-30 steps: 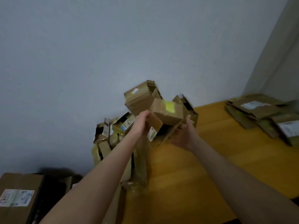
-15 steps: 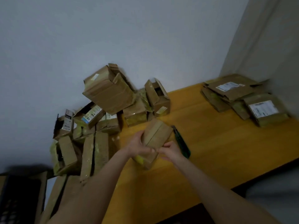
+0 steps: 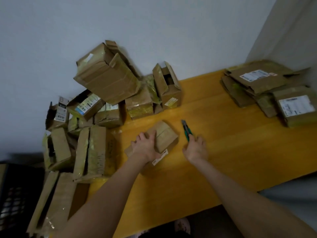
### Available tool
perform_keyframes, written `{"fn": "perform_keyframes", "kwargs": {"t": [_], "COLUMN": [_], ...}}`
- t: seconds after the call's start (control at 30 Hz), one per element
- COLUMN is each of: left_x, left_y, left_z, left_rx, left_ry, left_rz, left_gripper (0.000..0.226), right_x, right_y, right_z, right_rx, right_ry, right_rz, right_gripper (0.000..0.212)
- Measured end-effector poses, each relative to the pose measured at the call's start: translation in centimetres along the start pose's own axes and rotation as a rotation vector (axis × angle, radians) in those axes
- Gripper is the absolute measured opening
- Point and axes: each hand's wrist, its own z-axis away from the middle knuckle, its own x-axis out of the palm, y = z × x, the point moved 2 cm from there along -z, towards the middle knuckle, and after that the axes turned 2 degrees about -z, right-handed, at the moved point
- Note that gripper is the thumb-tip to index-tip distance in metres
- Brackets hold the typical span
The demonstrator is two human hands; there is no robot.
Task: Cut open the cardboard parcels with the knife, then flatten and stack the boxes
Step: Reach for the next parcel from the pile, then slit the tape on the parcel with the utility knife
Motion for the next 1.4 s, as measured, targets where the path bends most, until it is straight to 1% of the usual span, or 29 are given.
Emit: {"fn": "perform_keyframes", "kwargs": {"t": [0.07, 0.1, 0.17, 0.27, 0.3, 0.37, 0.43, 0.53, 0.63, 0.7, 0.8, 0.9, 1.0, 1.27, 1.4], "left_x": [-0.2, -0.1, 0.4, 1.1, 1.1, 1.0, 1.0, 1.3, 1.1, 0.9, 0.8, 0.7, 0.7, 1.0, 1.2], "left_y": [-1.1, -1.7, -2.4, -2.3, -2.1, -1.7, -1.6, -1.6, -1.0, -0.5, -0.1, 0.1, 0.1, -0.1, -0.1], "left_z": [0.3, 0.4, 0.5, 0.2, 0.1, -0.2, -0.2, 0.2, 0.6, 1.0, 1.6, 1.9, 1.9, 2.2, 2.0], "left_rx": [0.122, 0.169, 0.199, 0.158, 0.136, 0.107, 0.097, 0.064, 0.023, -0.004, -0.028, -0.030, -0.029, -0.021, -0.015], "left_ry": [0.028, 0.031, 0.011, -0.041, -0.055, -0.050, -0.018, 0.003, 0.028, 0.037, 0.045, 0.050, 0.049, 0.084, 0.076], "left_rz": [-0.150, -0.213, -0.265, -0.153, -0.092, -0.027, -0.047, -0.085, -0.105, -0.091, -0.080, -0.066, -0.061, -0.036, -0.036], "left_gripper": [0.104, 0.105, 0.107, 0.107, 0.108, 0.108, 0.109, 0.119, 0.123, 0.124, 0.124, 0.124, 0.123, 0.121, 0.122], "right_x": [0.7, 1.2, 2.0, 2.3, 2.2, 2.2, 2.2, 2.2, 1.7, 0.9, -0.2, -1.1, -2.0, -3.9, -4.2], "right_y": [0.3, 0.4, 0.4, 0.6, 0.5, 0.3, 0.1, 0.0, -0.1, 0.0, 0.9, 2.3, 3.1, 2.0, 1.8], "right_z": [-0.8, -1.2, -1.5, -1.8, -1.8, -1.9, -1.8, -1.4, -0.5, 0.3, 1.3, 2.5, 3.2, 3.4, 3.3], "right_rx": [0.001, -0.005, -0.020, -0.042, -0.043, -0.029, 0.008, 0.008, -0.045, -0.067, -0.109, -0.195, -0.258, -0.334, -0.387], "right_ry": [-0.049, -0.075, -0.078, 0.076, 0.103, 0.097, 0.031, -0.084, -0.132, -0.134, -0.110, -0.088, -0.054, -0.088, -0.142], "right_rz": [0.067, 0.101, 0.164, 0.205, 0.208, 0.190, 0.111, -0.062, -0.280, -0.333, -0.275, -0.175, -0.068, 0.066, 0.030], "right_gripper": [0.069, 0.070, 0.064, 0.038, 0.034, 0.037, 0.042, 0.037, 0.037, 0.036, 0.036, 0.043, 0.045, 0.049, 0.053]}}
